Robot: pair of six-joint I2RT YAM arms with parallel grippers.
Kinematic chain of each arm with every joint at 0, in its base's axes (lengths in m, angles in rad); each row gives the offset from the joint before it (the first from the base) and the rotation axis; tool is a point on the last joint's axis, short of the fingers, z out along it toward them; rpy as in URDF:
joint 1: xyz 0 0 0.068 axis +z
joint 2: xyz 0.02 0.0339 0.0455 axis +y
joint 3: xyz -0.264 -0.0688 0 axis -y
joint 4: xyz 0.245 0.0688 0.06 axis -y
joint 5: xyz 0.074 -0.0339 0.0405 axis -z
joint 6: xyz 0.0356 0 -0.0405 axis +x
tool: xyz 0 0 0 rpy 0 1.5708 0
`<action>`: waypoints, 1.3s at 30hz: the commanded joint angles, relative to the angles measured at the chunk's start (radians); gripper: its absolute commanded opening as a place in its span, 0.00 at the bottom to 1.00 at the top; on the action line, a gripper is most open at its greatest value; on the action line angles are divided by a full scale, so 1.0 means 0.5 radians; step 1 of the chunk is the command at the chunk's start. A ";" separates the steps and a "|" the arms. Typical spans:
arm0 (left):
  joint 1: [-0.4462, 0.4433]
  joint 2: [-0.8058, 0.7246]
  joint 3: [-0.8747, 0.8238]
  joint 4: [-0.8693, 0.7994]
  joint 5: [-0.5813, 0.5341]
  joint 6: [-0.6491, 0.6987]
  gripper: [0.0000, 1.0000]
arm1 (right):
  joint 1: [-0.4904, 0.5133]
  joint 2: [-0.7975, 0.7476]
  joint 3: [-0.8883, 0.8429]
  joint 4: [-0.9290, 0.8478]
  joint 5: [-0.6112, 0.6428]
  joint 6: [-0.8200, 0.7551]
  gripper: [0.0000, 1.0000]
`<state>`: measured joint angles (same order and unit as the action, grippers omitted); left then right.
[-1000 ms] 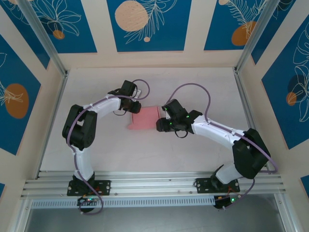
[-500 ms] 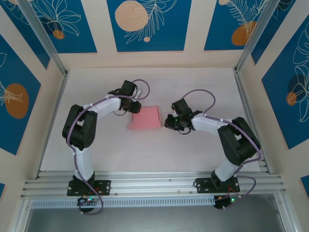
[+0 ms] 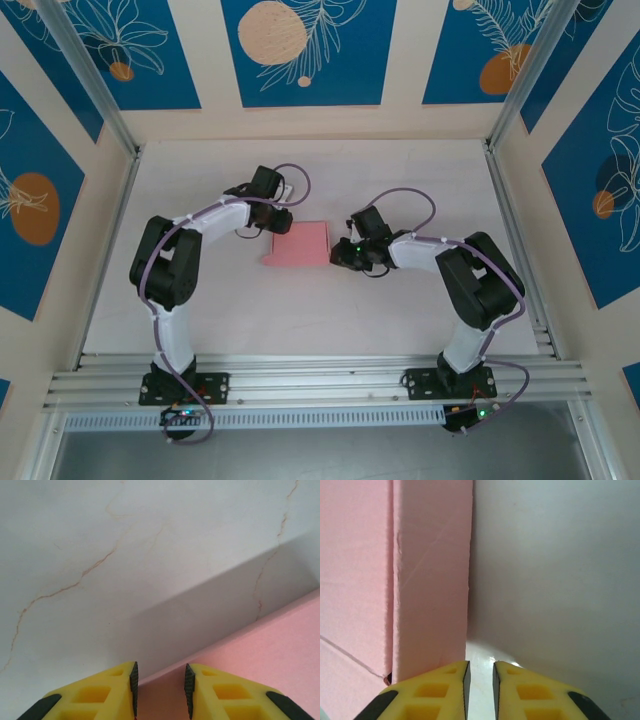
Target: Fold the paper box
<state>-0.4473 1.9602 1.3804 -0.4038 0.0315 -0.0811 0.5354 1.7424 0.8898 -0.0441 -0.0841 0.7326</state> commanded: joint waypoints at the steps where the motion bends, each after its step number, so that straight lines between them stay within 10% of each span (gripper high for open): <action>1: -0.029 0.156 -0.067 -0.236 -0.012 -0.049 0.31 | 0.021 -0.034 -0.007 0.073 -0.086 0.004 0.25; 31: -0.037 0.094 -0.027 -0.272 -0.004 -0.039 0.31 | 0.072 -0.458 0.027 -0.611 0.533 -0.054 0.22; 39: -0.041 -0.178 -0.036 -0.259 0.099 -0.084 0.56 | 0.131 -0.511 0.072 -0.640 0.470 -0.101 0.22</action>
<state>-0.4503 1.9335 1.3804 -0.4629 0.0437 -0.1074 0.5888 1.5032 0.8932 -0.3325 0.1490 0.7063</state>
